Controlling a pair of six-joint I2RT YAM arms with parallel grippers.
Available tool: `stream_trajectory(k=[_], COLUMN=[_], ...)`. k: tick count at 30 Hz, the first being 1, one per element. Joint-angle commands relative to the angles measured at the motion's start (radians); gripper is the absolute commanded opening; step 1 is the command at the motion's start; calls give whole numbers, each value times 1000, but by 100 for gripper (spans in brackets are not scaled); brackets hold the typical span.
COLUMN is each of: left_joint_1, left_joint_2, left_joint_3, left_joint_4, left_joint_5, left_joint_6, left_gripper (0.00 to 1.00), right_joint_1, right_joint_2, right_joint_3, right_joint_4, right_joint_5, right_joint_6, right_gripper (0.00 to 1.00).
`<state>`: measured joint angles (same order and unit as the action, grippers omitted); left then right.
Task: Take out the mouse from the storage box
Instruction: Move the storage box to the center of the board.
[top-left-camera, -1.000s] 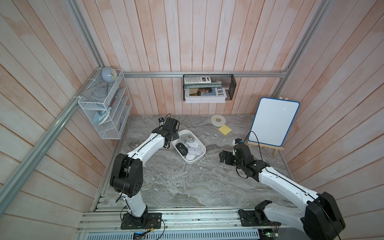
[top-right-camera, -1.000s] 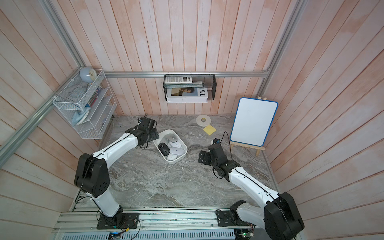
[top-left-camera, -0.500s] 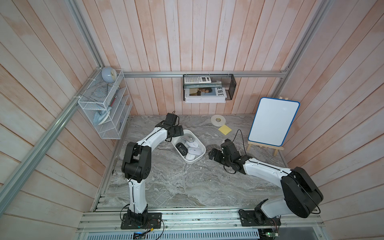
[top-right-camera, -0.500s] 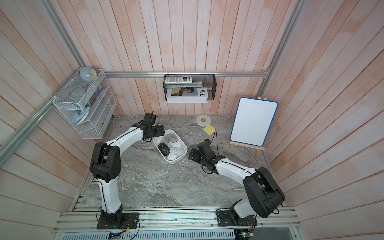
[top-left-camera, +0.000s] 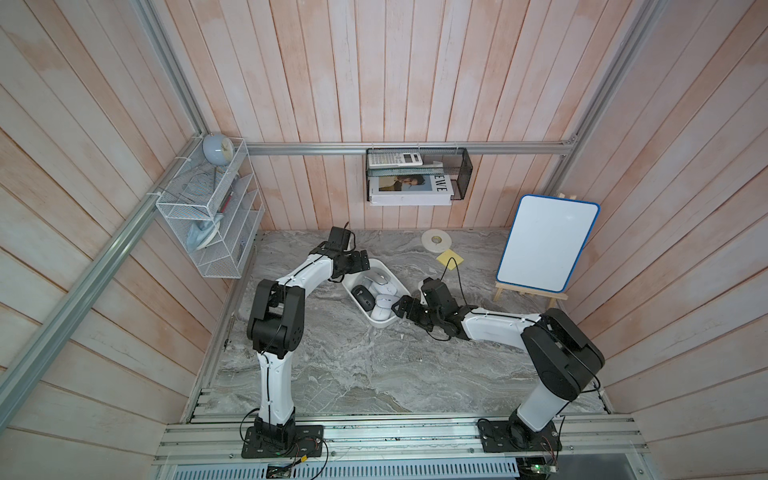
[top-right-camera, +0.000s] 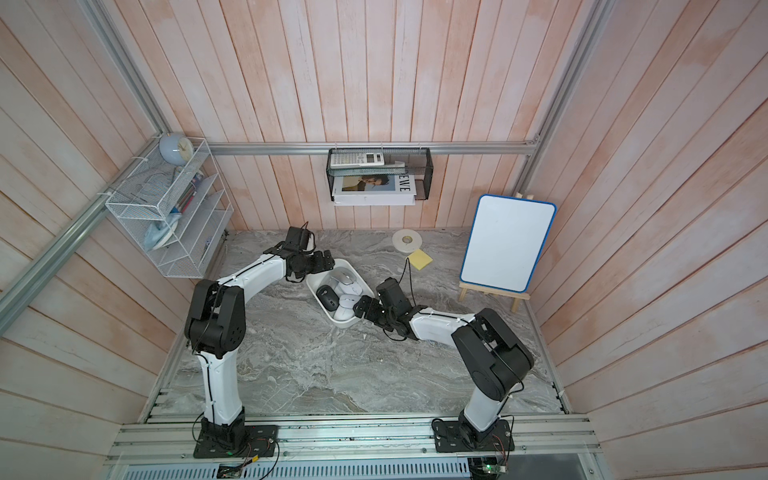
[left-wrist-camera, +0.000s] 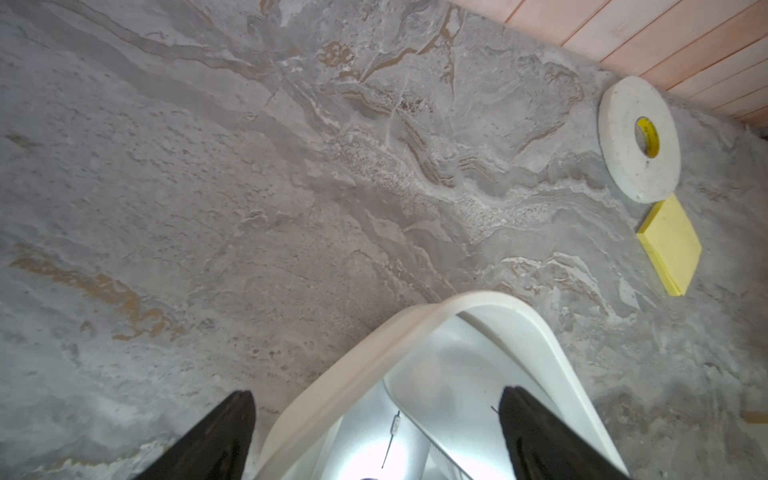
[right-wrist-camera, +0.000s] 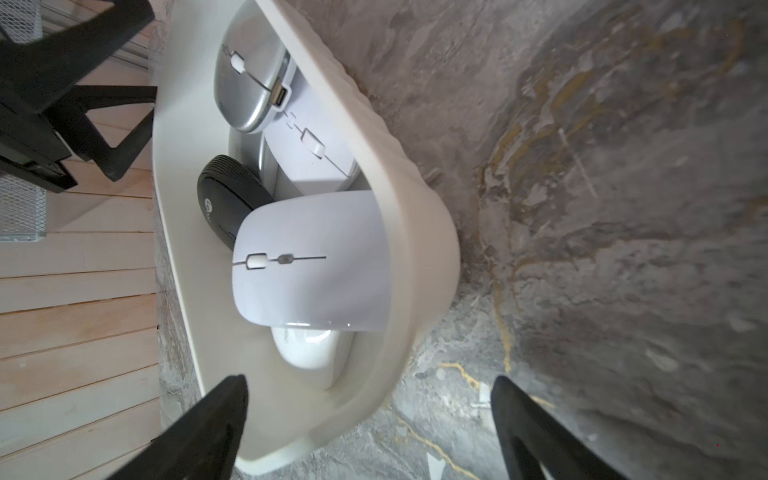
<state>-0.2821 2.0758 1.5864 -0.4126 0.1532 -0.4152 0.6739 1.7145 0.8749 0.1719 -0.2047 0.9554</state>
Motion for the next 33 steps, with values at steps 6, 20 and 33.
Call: stream_trajectory(k=[6,20,33], left_joint_1=[-28,-167,-307], left_joint_2=[-5,-106,-212], left_joint_3=[-84,-230,-401], left_joint_4=[48,115,247], left_joint_5=[56,-54,-191], left_joint_6=[-19,-133,-341], left_gripper=[95,92,92], right_joint_1=[-2,-148,-271], right_joint_2=[43,24,14], right_joint_3=[107,133,189], right_joint_4=[-44,-156,-304], right_joint_5=[-75,-71,-51], right_joint_6=[-43,-110,-233], right_gripper=[90,88,89])
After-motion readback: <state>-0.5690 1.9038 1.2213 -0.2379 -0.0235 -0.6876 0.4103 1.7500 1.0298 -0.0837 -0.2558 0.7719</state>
